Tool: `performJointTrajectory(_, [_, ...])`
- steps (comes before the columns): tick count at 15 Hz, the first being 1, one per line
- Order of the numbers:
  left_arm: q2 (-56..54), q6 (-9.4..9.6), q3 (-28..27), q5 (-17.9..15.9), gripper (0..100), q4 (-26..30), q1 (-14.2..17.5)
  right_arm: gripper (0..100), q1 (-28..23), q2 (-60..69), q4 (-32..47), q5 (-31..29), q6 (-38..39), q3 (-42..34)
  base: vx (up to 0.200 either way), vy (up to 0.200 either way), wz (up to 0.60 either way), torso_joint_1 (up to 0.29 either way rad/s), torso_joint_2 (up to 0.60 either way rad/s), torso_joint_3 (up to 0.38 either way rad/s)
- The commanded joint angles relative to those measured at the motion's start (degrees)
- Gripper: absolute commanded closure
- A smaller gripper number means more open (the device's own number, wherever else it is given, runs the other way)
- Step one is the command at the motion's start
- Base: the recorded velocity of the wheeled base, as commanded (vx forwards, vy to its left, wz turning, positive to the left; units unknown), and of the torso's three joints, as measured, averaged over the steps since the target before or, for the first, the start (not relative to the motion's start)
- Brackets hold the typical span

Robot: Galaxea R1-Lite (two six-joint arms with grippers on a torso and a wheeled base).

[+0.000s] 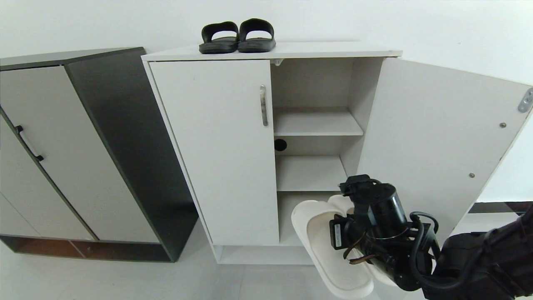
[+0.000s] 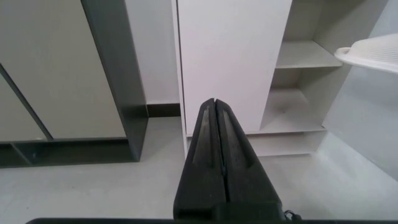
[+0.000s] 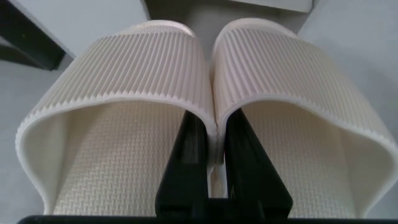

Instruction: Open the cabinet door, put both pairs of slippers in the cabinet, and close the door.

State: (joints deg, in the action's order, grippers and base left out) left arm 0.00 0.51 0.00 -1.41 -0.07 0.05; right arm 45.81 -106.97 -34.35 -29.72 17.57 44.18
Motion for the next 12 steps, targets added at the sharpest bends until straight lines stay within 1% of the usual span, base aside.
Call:
performJointTrajectory(1, [0.09,0.02,0.00,0.01,100,-0.01,0.04,100,-0.37,-1.57,-0.63,-0.07,0.19,0.47,0.000,0.000,0.00,0.002,0.00,-0.095])
performJointTrajectory(4, [0.09,0.02,0.00,0.01,100,-0.01,0.04,100,-1.25,-2.10,-1.24,-0.07,0.19,0.38,0.000,0.000,0.00,0.002,0.00,-0.173])
performJointTrajectory(7, [0.18,0.02,0.00,-0.08,100,-0.01,0.04,100,-1.95,-4.38,-3.53,-0.07,0.10,1.00,0.000,0.000,0.00,0.004,0.01,-0.194])
performJointTrajectory(10, [0.09,0.02,0.00,-0.08,100,-0.01,0.04,100,-1.95,-6.67,-7.39,-1.13,-0.16,0.73,0.000,0.000,0.00,0.002,0.00,-0.193])
performJointTrajectory(12, [0.18,0.02,0.00,-0.08,100,-0.01,0.04,100,-2.04,-8.52,-11.79,-2.01,-0.60,0.82,0.000,0.000,0.00,0.005,0.00,-0.193])
